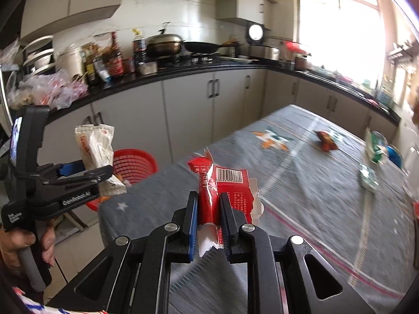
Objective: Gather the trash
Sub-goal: 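Carry the red wrapper and white printed bag over the red basket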
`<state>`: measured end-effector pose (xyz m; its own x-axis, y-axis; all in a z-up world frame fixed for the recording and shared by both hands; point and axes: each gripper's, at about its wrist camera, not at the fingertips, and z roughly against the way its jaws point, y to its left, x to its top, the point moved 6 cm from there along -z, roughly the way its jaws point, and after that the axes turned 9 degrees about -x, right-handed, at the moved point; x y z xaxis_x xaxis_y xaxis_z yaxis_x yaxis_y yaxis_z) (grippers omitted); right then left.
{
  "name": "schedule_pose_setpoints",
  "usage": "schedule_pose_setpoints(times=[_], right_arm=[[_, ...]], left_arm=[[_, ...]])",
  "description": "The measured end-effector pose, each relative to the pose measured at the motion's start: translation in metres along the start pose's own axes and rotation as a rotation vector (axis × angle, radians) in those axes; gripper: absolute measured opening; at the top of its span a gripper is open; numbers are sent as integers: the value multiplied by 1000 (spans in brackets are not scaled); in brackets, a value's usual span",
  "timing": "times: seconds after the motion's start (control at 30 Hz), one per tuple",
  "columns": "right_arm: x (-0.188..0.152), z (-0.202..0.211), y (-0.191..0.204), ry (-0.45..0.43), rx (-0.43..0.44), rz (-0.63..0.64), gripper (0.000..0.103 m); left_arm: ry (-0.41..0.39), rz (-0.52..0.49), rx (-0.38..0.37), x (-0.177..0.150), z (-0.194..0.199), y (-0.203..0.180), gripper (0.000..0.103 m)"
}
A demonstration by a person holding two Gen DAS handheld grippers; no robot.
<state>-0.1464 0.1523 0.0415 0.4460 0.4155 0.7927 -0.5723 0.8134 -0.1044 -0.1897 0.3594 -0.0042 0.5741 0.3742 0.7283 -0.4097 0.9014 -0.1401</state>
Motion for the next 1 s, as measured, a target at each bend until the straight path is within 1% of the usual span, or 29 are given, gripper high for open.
schedule_pose_setpoints(times=[0.07,0.17,0.33,0.5,0.63,0.8,1.0], right_arm=[[6,-8,15,6,25,20,17],[13,-21,36,21,68,45,17],[27,-42,71,33,120,90,17],[40,-63,96,52,165,116,17],[45,-80,114,73,200,123,17],[51,-106,131,110,254,106,17],[60,-141,138,176,352,5,17]], left_arm=[[7,13,17,-1,-6,12,57],[24,39,13,-2,-16,29,57],[24,70,23,-1,-27,51,57],[34,112,36,0,-39,76,57],[52,135,42,-1,-51,89,57],[71,154,47,-2,-65,100,57],[78,170,54,-2,-75,107,58]])
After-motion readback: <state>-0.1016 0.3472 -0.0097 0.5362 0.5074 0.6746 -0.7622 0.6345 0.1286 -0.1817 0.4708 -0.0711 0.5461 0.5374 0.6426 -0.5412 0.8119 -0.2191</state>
